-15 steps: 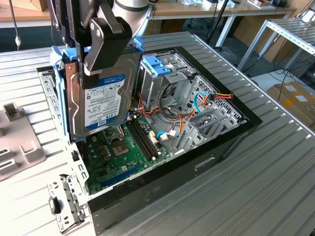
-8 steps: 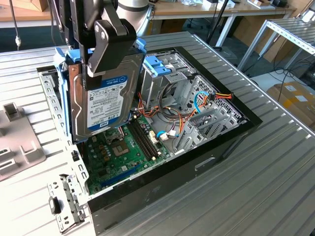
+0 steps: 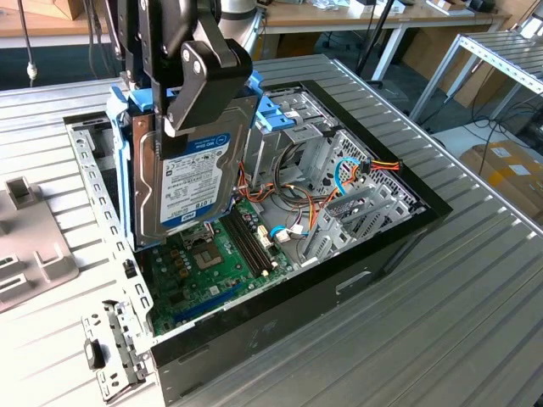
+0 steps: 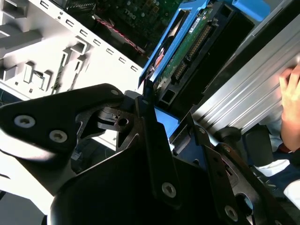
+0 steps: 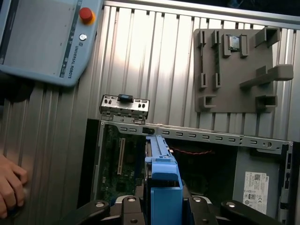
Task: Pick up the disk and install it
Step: 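Pick up the disk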
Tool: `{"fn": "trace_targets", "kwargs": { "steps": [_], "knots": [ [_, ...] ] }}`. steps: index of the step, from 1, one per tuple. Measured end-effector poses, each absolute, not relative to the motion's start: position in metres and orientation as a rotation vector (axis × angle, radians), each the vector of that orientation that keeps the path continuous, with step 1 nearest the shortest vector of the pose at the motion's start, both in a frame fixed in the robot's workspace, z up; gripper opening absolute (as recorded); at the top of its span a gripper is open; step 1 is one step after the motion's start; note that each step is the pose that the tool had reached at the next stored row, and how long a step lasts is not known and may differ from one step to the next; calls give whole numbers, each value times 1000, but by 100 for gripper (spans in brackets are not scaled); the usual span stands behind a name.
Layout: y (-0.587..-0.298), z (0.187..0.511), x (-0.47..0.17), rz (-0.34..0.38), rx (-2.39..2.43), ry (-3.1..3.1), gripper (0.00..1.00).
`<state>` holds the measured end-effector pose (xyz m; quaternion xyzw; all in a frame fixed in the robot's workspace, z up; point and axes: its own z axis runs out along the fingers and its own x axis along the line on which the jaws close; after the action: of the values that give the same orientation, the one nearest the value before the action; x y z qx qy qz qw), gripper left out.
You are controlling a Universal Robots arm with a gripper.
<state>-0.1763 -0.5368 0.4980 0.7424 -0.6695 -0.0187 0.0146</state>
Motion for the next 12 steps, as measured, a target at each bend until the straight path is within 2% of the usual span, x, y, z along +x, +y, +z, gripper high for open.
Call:
{"fn": "trace_targets", "kwargs": {
  "steps": [12],
  "knots": [
    [-540, 497, -166, -59, 2311, -2084, 37]
  ]
}}
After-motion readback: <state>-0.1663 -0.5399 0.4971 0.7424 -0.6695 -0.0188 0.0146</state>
